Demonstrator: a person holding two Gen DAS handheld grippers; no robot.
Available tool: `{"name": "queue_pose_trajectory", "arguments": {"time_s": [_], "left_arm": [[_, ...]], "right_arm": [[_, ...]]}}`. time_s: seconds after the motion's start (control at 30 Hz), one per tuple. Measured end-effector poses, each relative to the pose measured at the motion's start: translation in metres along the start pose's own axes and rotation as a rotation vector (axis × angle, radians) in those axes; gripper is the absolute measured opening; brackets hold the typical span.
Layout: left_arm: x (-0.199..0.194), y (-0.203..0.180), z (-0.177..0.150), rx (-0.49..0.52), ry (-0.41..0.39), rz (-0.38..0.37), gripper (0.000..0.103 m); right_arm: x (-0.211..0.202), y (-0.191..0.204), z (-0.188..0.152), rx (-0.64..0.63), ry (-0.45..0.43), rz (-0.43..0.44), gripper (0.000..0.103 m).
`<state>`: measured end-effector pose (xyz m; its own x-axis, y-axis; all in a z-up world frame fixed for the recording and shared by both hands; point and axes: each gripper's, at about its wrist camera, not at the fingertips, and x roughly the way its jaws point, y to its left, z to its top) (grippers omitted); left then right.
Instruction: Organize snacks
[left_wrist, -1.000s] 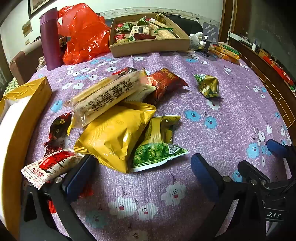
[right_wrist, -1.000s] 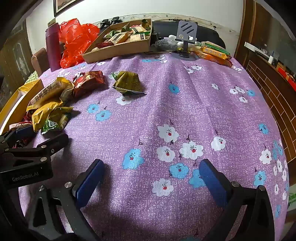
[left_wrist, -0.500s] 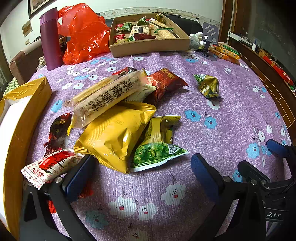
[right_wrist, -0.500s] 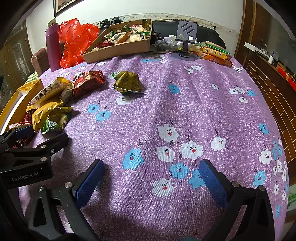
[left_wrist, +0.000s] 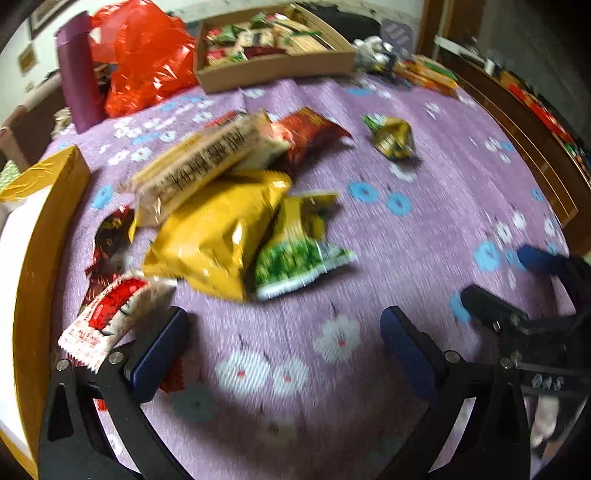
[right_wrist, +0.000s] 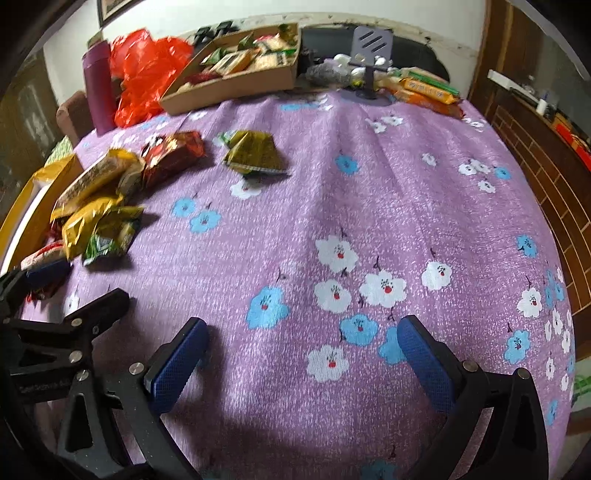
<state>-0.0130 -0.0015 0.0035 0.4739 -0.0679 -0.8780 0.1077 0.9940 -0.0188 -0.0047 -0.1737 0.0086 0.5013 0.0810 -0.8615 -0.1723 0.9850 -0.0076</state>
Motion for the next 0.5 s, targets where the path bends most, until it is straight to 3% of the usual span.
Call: {"name": "queue_pose_trajectory", "arguments": {"time_s": [0.03, 0.1, 0.13, 0.27, 0.33, 0.4, 0.5], "left_arm": [[-0.005, -0.001, -0.004, 0.003, 0.021, -0.029, 0.103], [-0.021, 0.004, -0.011, -0.018, 0.019, -0.136, 0.088], [-0.032, 0.008, -0.015, -0.036, 0.000, -0.197, 0.087], [-0.095, 0.043, -0.028, -0.118, -0.195, -0.339, 0.087], [-0.123, 0.077, -0.037, -0.197, -0.285, -0.391, 0.088], [-0.130, 0.115, -0.046, -0.303, -0.269, -0.429, 0.088], [-0.121, 0.151, -0.058, -0.365, -0.217, -0.388, 0.087]], "right_arm": [[0.000, 0.000, 0.000, -0.008, 0.008, 0.005, 0.103], [-0.001, 0.000, -0.005, -0.016, 0.004, 0.006, 0.103], [-0.002, 0.000, -0.006, -0.017, 0.000, 0.006, 0.103], [-0.007, 0.000, -0.012, -0.032, -0.002, 0.007, 0.103], [-0.011, 0.000, -0.013, -0.037, 0.014, -0.006, 0.093], [-0.022, 0.001, -0.012, -0.041, -0.003, -0.024, 0.081], [-0.046, 0.009, -0.011, -0.042, -0.091, 0.000, 0.081]]}}
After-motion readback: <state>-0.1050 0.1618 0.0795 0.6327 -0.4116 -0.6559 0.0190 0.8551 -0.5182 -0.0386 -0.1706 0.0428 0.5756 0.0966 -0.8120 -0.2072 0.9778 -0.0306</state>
